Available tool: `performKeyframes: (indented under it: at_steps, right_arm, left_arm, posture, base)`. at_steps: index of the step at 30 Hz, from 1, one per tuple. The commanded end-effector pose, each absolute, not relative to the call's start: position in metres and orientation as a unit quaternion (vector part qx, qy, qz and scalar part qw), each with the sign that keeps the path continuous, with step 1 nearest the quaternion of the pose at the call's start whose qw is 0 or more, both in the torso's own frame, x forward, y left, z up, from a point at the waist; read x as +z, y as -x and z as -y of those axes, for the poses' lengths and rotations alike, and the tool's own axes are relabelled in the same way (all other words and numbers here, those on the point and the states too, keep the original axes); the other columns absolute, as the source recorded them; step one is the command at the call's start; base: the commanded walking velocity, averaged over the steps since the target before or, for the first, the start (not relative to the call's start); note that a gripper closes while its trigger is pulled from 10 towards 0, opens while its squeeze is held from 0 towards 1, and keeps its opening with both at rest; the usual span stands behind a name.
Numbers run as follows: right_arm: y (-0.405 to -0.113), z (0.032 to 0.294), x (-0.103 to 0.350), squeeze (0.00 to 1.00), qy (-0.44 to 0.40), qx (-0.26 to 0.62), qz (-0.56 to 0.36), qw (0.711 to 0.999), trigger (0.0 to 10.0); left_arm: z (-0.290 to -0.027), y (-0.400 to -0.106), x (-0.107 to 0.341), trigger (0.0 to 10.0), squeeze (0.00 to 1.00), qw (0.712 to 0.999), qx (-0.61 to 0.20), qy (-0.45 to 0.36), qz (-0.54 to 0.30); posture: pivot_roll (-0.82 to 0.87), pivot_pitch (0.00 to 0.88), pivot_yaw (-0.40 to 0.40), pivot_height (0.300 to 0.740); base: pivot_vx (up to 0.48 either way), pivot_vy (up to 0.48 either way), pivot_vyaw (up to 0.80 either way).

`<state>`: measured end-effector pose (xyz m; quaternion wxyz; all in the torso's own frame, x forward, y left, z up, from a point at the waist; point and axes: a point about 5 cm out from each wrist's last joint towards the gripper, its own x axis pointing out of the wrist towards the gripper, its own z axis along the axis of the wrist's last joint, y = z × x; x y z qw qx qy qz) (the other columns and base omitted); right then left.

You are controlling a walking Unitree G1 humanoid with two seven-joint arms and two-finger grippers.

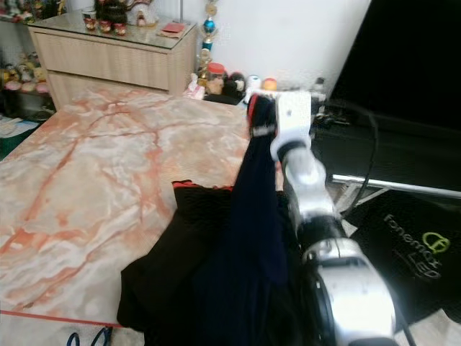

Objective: Hang hanger

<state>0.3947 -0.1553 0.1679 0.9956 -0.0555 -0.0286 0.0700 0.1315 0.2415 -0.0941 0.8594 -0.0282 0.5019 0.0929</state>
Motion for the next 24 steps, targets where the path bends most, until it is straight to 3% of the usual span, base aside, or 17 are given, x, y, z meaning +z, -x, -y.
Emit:
performKeyframes:
  at_steps: [1, 4, 5, 6, 7, 8, 24]
  right_arm:
    - [-0.392, 0.156, 0.169, 0.0, 0.041, 0.065, 0.035, 0.996, 10.0]
    - [-0.38, 0.158, 0.156, 0.0, 0.029, 0.053, 0.031, 0.998, 10.0]
    - [-0.378, 0.158, 0.154, 0.28, 0.025, 0.049, 0.03, 0.998, 10.0]
    - [-0.373, 0.158, 0.151, 0.75, 0.019, 0.042, 0.028, 0.999, 10.0]
    - [-0.369, 0.159, 0.148, 0.84, 0.015, 0.037, 0.026, 0.999, 10.0]
    - [-0.365, 0.159, 0.145, 1.0, 0.011, 0.032, 0.024, 0.999, 10.0]
    - [-0.309, 0.164, 0.133, 1.0, 0.015, 0.009, -0.001, 1.0, 10.0]
  left_arm:
    - [-0.239, -0.124, -0.097, 10.0, 0.0, 0.852, 0.081, 0.023, -0.518]
    - [-0.241, -0.127, -0.096, 10.0, 0.0, 0.852, 0.08, 0.021, -0.516]
    - [-0.242, -0.127, -0.096, 10.0, 0.0, 0.852, 0.08, 0.021, -0.516]
    - [-0.242, -0.127, -0.096, 10.0, 0.0, 0.852, 0.078, 0.019, -0.517]
    - [-0.242, -0.127, -0.096, 10.0, 0.0, 0.853, 0.077, 0.018, -0.517]
    - [-0.243, -0.127, -0.095, 10.0, 0.0, 0.853, 0.075, 0.016, -0.517]
    - [-0.244, -0.128, -0.095, 10.0, 0.0, 0.852, 0.063, 0.002, -0.519]
  posture:
    - [0.18, 0.0, -0.098, 0.74]
    - [0.17, 0.0, -0.095, 0.74]
    - [0.17, 0.0, -0.093, 0.74]
    - [0.17, 0.0, -0.091, 0.74]
    - [0.17, 0.0, -0.091, 0.74]
    - [0.16, 0.0, -0.089, 0.74]
    - [0.14, 0.0, -0.089, 0.74]
  base:
    - [0.0, 0.0, 0.0]
    - [0.0, 0.0, 0.0]
    - [0.0, 0.0, 0.0]
    - [0.0, 0.0, 0.0]
    - [0.0, 0.0, 0.0]
    - [0.0, 0.0, 0.0]
    - [0.0, 0.0, 0.0]
